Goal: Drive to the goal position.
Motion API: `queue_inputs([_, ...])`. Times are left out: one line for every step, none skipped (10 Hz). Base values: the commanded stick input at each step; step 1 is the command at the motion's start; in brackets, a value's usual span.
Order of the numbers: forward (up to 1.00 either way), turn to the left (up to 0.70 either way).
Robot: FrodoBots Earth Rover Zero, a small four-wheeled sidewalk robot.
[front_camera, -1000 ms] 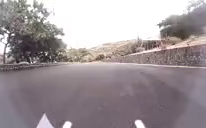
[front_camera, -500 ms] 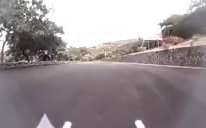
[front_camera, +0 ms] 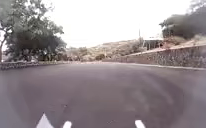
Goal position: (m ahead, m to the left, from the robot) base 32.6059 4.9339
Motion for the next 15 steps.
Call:
queue_inputs([0.7,0.0])
queue_inputs([0.7,0.0])
queue_inputs([0.7,0.0])
queue_inputs([0.7,0.0])
queue_inputs([0.7,0.0])
queue_inputs([0.7,0.0])
queue_inputs([0.7,0.0])
queue_inputs([0.7,0.0])
queue_inputs([0.7,0.0])
queue_inputs([0.7,0.0])
queue_inputs([0.7,0.0])
queue_inputs([0.7,0.0])
queue_inputs([0.7,0.0])
queue_inputs([0.7,0.0])
queue_inputs([0.7,0.0])
